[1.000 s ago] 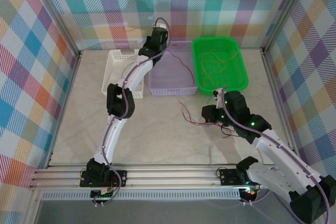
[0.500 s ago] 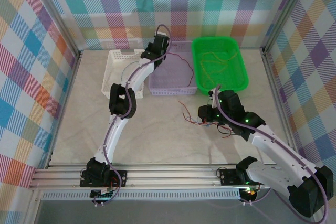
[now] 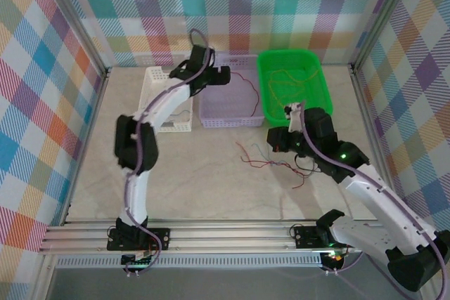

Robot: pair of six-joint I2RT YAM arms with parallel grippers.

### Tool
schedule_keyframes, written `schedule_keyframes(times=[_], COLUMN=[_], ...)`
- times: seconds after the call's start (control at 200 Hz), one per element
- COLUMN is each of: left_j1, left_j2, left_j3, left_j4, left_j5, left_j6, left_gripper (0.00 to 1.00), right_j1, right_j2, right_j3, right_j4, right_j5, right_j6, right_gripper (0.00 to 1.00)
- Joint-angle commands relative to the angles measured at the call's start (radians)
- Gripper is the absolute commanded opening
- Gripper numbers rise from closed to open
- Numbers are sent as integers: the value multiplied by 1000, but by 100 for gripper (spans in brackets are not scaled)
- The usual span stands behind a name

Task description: Untangle the cables

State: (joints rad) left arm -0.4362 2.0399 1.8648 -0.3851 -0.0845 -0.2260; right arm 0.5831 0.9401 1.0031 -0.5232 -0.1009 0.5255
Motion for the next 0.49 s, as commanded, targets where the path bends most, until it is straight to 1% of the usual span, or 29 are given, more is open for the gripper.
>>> schedule_keyframes(times=[0.0,0.105,0.275,0.42,0.49], left_j1=[-15,-48,-145,-248,-294], left_j2=[-224,-386,-590,-733,-785], left_j3=[-273,-506,-790,-1002,-1073], left_j4=[253,369,473,555,575], left_j5=[200,276,333,375,396], left_j6=[-225,-315,-428,-478,-482], left_gripper=[100,100,100,100,100], right_j1=[5,4,3,3,3], right_j2=[19,36,58,89,94], right_j3=[108,174,195,206,211], right_j4=[-71,-97,-69,-49,-42], right_j5=[-6,-33,-104,-158,-169], right_j6=[-39,-44,-20,-4,2], right_gripper=[0,0,0,0,0])
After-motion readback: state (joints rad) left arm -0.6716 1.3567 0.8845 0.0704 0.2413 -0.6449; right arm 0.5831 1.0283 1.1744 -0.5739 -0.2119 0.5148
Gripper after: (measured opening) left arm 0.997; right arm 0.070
